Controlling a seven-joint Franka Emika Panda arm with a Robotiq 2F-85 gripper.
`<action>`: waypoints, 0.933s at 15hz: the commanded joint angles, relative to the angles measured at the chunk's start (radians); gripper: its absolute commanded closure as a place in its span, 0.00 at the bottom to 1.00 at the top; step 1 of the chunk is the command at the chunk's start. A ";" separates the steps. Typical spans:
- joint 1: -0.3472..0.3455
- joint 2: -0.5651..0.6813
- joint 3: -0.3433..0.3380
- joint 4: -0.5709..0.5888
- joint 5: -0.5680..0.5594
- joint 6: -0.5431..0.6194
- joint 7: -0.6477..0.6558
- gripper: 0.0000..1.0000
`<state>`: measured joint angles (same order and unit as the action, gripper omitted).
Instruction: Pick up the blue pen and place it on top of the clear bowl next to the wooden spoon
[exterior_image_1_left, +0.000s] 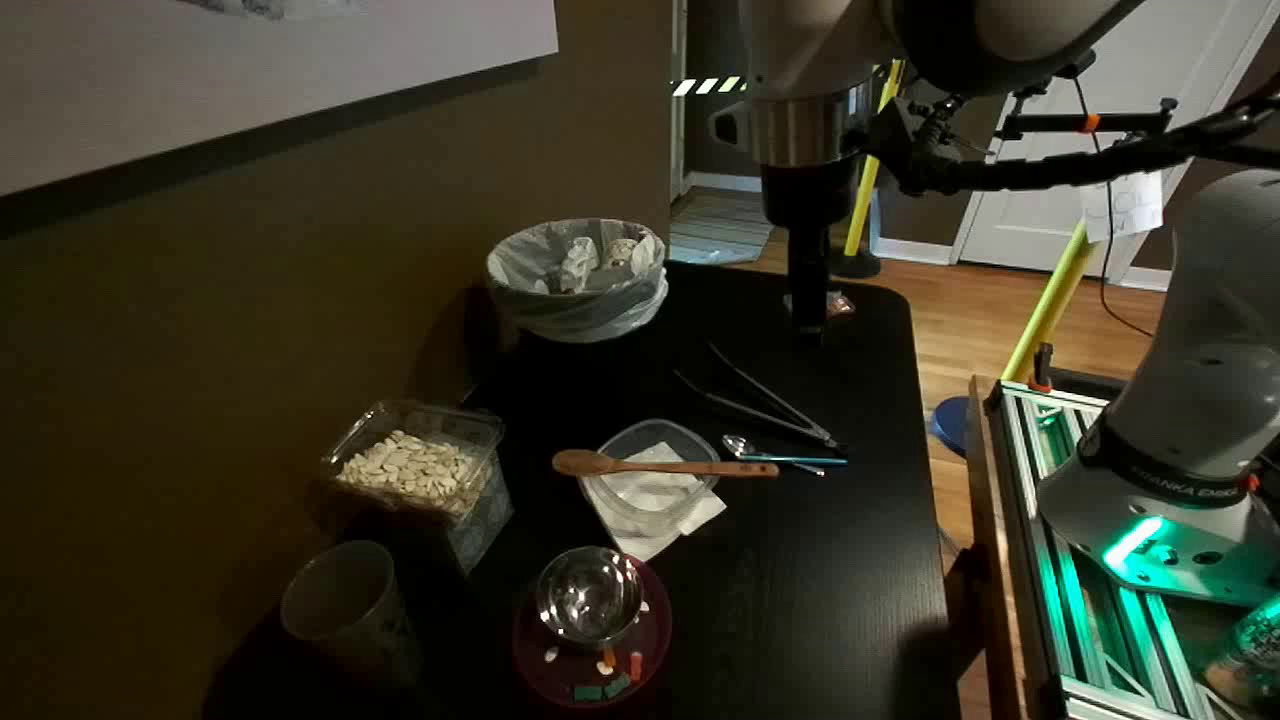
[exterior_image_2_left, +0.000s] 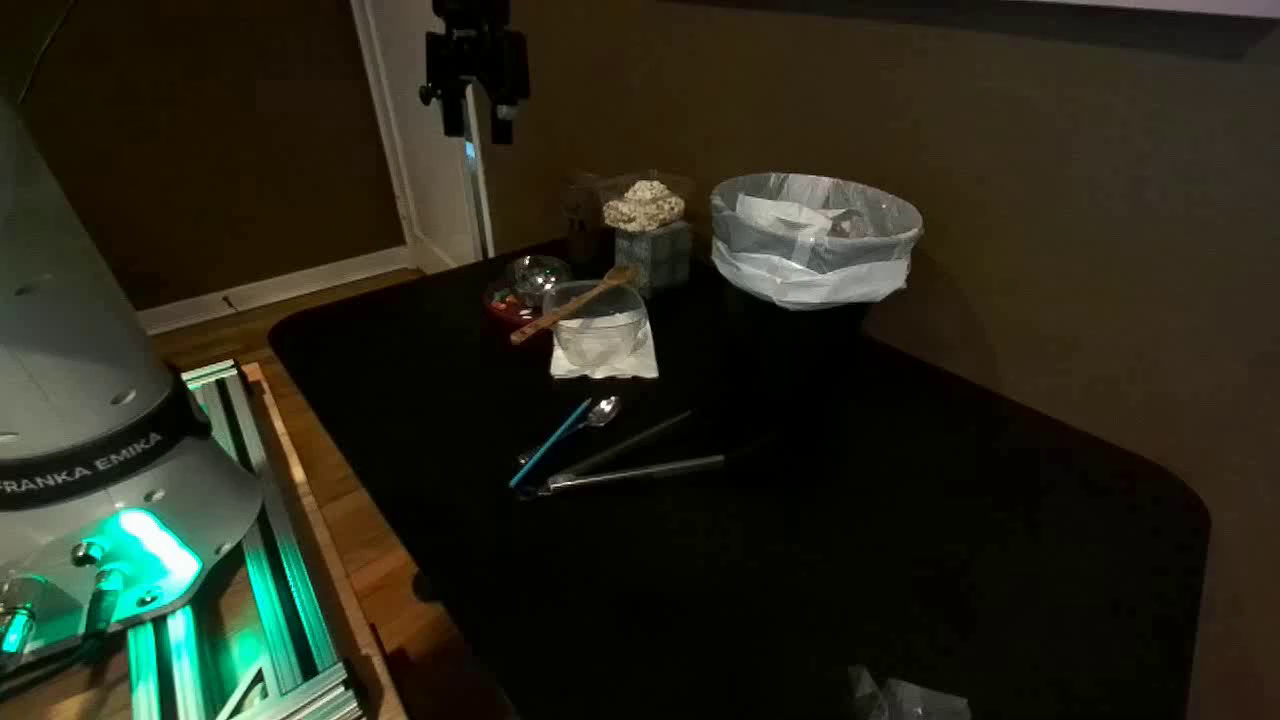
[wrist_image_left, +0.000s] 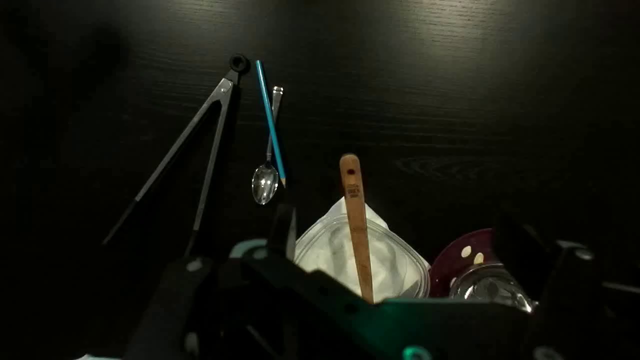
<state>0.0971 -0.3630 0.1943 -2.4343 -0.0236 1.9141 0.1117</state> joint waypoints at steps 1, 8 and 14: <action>0.013 0.001 -0.012 0.001 -0.004 -0.002 0.004 0.00; -0.056 0.089 -0.079 -0.149 -0.121 0.205 -0.009 0.00; -0.126 0.338 -0.167 -0.183 -0.144 0.272 0.000 0.00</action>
<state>-0.0051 -0.1589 0.0618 -2.6380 -0.1593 2.1652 0.1034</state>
